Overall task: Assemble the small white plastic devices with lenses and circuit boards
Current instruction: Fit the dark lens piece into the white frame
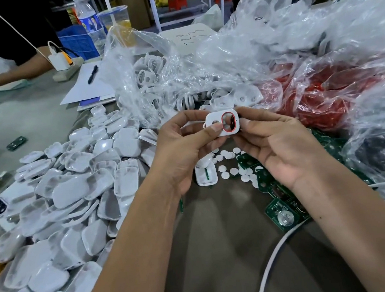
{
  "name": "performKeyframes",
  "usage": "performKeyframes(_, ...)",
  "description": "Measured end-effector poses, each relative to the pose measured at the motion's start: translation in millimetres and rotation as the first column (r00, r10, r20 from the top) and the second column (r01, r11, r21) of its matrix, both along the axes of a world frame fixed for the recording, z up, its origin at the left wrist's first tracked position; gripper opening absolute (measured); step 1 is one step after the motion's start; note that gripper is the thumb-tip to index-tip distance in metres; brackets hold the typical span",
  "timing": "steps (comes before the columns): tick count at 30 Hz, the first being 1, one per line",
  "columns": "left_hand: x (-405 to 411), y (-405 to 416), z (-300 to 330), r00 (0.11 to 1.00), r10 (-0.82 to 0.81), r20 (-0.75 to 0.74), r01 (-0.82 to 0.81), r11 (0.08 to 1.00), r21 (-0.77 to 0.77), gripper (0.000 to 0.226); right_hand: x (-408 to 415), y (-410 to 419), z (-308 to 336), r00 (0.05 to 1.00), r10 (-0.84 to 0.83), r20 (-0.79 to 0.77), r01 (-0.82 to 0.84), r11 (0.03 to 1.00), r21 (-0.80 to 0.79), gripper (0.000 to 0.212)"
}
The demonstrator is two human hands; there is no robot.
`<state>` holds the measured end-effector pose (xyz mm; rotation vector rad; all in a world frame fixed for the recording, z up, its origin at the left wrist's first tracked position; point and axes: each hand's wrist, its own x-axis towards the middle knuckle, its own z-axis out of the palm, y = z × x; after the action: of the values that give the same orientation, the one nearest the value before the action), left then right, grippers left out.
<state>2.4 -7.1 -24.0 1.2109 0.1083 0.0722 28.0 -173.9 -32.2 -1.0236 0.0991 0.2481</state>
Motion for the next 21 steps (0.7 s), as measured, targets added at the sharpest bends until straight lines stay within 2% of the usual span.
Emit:
performKeyframes(7,0.4,-2.7,-2.8,0.999,0.053,-0.006,-0.052,0.992,0.114,0.016,-2.4,2.5,2.2,1.000,-0.009,0.021,0.010,0.999,-0.048,0.017)
performKeyframes(12,1.0,-5.1,-4.1,0.996,0.084,0.004,-0.083,0.975,0.207,0.017,-6.3,9.2,3.3,0.992,-0.064,0.109,0.081,0.985,-0.153,0.022)
performKeyframes(17,1.6,-8.3,-8.1,0.995,0.081,0.054,-0.094,0.941,0.324,0.017,-6.9,10.8,0.6,0.986,-0.122,0.116,0.144,0.969,-0.201,0.025)
performKeyframes(21,1.8,-9.7,-9.0,0.993,0.088,0.079,-0.110,0.936,0.334,0.017,-6.9,10.1,1.1,0.986,-0.129,0.104,0.148,0.967,-0.208,0.028)
